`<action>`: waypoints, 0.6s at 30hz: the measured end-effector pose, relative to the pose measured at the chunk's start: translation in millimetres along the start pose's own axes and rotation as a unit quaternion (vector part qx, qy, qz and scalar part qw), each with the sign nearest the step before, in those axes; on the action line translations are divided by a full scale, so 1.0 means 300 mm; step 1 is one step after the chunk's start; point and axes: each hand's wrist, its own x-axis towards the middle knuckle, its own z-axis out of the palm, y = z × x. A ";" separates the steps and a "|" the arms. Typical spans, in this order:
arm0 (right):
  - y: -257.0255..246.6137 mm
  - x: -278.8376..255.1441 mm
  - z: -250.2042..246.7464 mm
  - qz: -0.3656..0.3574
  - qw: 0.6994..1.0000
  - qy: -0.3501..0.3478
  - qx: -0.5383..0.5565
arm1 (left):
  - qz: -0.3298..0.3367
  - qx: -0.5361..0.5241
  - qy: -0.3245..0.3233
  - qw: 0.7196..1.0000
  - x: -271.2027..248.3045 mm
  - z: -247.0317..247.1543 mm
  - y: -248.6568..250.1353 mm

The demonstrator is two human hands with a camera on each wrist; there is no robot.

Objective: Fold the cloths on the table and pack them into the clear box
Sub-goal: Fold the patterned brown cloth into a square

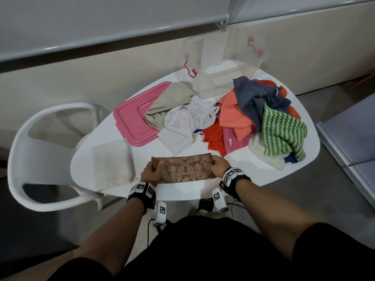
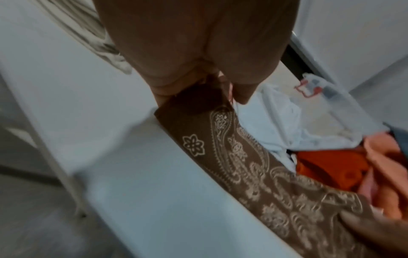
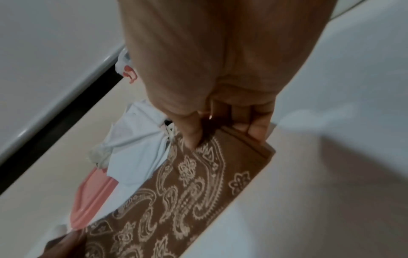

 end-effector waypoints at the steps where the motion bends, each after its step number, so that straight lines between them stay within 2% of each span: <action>1: 0.003 0.005 0.008 0.012 1.000 0.017 -0.020 | 0.003 0.016 -0.006 1.000 0.004 0.013 -0.007; 5: 0.002 0.000 0.019 0.046 0.996 0.053 -0.054 | 0.040 0.058 0.023 0.997 0.012 0.028 -0.026; 12: -0.009 0.005 0.043 0.051 0.992 0.065 -0.097 | 0.027 0.086 0.069 0.994 0.024 0.057 -0.019; 18: -0.011 -0.008 0.034 0.060 0.987 0.090 -0.115 | -0.029 0.095 0.102 0.990 0.030 0.045 -0.046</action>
